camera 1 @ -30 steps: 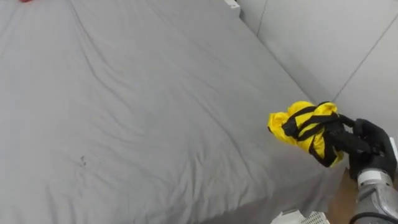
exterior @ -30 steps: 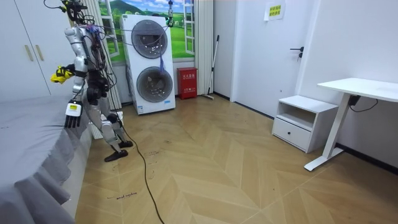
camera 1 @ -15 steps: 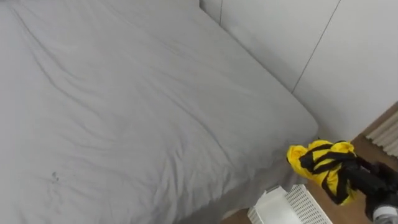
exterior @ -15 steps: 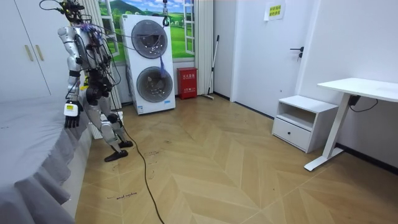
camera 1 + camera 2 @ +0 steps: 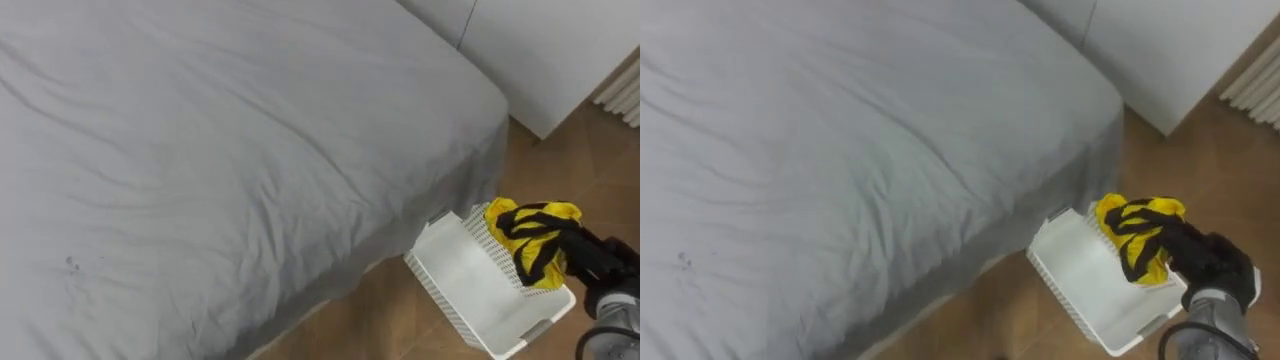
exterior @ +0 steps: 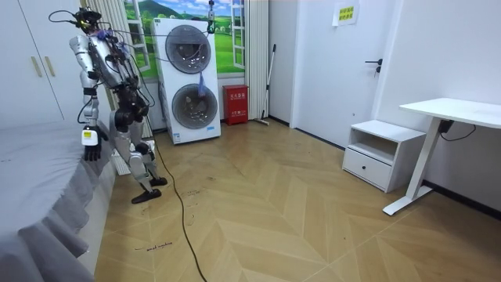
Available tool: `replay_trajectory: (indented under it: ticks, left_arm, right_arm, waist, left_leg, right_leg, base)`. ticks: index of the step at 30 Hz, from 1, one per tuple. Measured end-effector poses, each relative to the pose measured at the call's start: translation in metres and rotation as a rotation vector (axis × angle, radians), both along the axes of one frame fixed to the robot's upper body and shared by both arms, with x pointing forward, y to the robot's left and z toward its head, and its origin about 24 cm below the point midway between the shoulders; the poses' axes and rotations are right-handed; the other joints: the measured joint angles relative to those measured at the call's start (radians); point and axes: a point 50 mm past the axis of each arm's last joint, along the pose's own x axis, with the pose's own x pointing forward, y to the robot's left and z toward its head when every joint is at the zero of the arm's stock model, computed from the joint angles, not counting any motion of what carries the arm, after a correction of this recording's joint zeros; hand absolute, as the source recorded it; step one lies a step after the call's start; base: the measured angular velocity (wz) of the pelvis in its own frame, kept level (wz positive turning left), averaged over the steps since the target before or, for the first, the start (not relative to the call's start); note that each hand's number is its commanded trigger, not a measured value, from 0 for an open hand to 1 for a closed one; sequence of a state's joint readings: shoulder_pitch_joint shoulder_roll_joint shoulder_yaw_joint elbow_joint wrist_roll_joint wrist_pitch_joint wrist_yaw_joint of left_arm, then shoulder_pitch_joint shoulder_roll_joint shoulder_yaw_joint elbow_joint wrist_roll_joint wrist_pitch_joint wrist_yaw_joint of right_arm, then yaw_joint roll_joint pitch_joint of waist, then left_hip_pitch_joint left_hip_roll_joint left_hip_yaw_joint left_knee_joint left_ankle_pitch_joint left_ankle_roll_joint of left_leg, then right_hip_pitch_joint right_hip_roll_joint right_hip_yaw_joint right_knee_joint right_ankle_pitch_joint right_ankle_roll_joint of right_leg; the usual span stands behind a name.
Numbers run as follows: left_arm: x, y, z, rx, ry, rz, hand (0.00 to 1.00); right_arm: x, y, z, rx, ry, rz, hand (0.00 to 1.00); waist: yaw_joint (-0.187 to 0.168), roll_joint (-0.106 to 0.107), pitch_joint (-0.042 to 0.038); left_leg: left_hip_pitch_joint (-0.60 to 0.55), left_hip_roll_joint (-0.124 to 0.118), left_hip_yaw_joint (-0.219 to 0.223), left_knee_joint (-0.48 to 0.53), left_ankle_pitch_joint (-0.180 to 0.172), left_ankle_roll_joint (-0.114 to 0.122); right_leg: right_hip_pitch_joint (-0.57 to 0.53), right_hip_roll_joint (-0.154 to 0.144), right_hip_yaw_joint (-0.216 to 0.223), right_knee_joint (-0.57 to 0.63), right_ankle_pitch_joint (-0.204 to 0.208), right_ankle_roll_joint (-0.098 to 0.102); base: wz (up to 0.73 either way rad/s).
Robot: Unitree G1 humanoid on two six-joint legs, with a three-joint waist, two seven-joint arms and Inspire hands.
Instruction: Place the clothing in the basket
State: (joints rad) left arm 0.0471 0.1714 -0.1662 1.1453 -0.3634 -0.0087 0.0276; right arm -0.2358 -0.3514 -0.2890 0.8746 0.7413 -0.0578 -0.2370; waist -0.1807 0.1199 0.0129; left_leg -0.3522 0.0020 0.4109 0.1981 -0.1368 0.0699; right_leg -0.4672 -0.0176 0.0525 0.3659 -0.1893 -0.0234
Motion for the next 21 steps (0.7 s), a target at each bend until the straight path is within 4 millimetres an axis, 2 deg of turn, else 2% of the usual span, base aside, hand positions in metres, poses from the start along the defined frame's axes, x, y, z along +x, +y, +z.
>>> replay_trajectory:
  ticks: [1, 2, 3, 4, 9, 12, 18, 21]
  left_arm:
    - [0.000, 0.000, 0.000, -0.002, 0.000, 0.003, 0.00]
    - [0.000, -0.001, 0.000, -0.005, -0.003, 0.007, 0.00]
    - [0.002, -0.002, 0.001, -0.008, -0.010, -0.001, 0.00]
    - [0.005, -0.003, 0.001, -0.010, -0.021, -0.005, 0.00]
    - [0.019, -0.004, 0.005, -0.013, -0.071, -0.016, 0.00]
    - [0.020, -0.005, 0.005, -0.022, -0.077, 0.010, 0.00]
    - [0.022, -0.007, 0.005, -0.027, -0.082, 0.005, 0.00]
    - [0.021, -0.007, 0.005, -0.031, -0.079, 0.000, 0.00]
  right_arm:
    - [0.002, 0.000, 0.000, 0.005, 0.004, -0.013, 1.00]
    - [0.003, 0.000, 0.000, 0.004, 0.006, -0.020, 0.84]
    - [0.002, 0.000, 0.000, 0.006, 0.006, -0.036, 0.04]
    - [0.002, -0.002, 0.000, 0.015, 0.004, -0.055, 0.00]
    - [-0.001, -0.013, -0.003, 0.050, 0.031, -0.110, 0.00]
    - [-0.002, -0.016, -0.002, 0.078, 0.009, -0.152, 0.00]
    - [-0.005, -0.020, -0.001, 0.103, -0.013, -0.181, 0.00]
    - [-0.006, -0.020, -0.003, 0.114, -0.010, -0.180, 0.00]
  waist:
    - [0.000, 0.001, -0.0003]
    - [0.000, 0.001, -0.0002]
    - [0.002, 0.001, -0.0001]
    - [0.007, 0.001, -0.0001]
    - [0.026, 0.006, 0.0029]
    - [0.028, 0.007, 0.0032]
    - [0.045, 0.018, 0.0127]
    - [0.051, 0.020, 0.0122]
  left_leg:
    - [-0.018, 0.001, -0.001, 0.001, 0.001, 0.000]
    - [-0.025, 0.001, -0.001, 0.001, 0.003, 0.001]
    - [-0.041, -0.001, -0.002, 0.003, 0.005, 0.001]
    - [-0.058, -0.001, -0.002, 0.007, 0.008, 0.002]
    - [-0.103, -0.007, -0.002, 0.007, 0.013, 0.002]
    - [-0.122, -0.008, -0.001, 0.008, 0.013, 0.002]
    - [-0.127, -0.010, 0.003, 0.010, 0.013, 0.002]
    - [-0.138, -0.013, 0.002, 0.019, 0.013, 0.002]
  right_leg:
    - [-0.019, 0.000, -0.003, 0.003, 0.001, -0.002]
    - [-0.027, -0.001, -0.004, 0.006, 0.002, -0.002]
    - [-0.045, -0.003, -0.008, 0.015, 0.001, -0.002]
    - [-0.061, -0.005, -0.012, 0.018, 0.001, -0.003]
    - [-0.119, -0.012, -0.013, 0.054, -0.005, -0.005]
    - [-0.144, -0.013, -0.013, 0.067, -0.008, -0.004]
    - [-0.151, -0.015, -0.007, 0.067, -0.012, -0.006]
    - [-0.165, -0.018, 0.001, 0.073, -0.017, -0.005]
  base:
    - [0.06]
    - [0.08]
    - [0.08]
    - [0.08]
    - [0.02]
    - [0.00]
    - [-0.02]
    - [0.00]
